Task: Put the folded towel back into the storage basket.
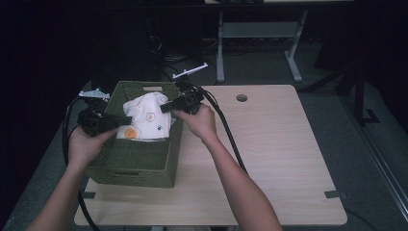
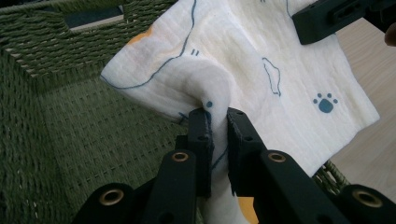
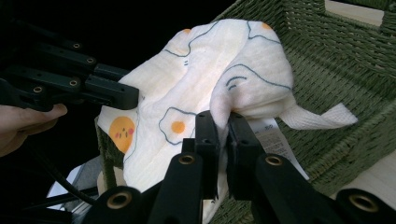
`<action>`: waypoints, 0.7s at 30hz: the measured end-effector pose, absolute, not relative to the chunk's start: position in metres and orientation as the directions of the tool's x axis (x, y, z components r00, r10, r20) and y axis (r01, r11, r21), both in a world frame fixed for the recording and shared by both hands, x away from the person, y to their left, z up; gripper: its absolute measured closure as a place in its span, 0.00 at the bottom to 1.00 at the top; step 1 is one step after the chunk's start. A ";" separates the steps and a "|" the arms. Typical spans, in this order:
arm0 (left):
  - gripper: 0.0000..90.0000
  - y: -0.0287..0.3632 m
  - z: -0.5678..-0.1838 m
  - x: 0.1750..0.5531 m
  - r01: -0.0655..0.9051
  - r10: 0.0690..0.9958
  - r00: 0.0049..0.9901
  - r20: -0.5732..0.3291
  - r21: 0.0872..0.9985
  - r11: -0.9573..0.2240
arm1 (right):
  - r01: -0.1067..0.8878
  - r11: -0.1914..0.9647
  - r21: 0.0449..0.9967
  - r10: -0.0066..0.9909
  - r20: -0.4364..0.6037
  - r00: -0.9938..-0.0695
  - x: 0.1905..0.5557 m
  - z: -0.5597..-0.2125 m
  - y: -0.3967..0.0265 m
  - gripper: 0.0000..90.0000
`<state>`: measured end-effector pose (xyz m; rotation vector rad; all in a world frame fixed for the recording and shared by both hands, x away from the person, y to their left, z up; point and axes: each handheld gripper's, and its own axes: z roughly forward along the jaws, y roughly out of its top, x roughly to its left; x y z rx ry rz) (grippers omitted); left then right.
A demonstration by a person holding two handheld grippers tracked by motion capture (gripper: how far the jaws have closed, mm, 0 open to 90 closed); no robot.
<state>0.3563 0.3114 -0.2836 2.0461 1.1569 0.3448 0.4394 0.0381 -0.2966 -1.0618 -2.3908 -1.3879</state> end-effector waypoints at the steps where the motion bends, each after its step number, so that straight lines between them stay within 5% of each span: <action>1: 0.91 0.313 -0.284 0.356 0.620 0.822 0.557 -0.120 0.719 -0.314 | 0.659 0.311 0.685 0.491 0.478 -0.729 0.440 -0.297 0.039 0.94; 21: 0.91 0.324 -0.293 0.358 0.640 0.838 0.532 -0.121 0.705 -0.305 | 0.669 0.310 0.675 0.483 0.495 -0.723 0.443 -0.308 0.052 0.94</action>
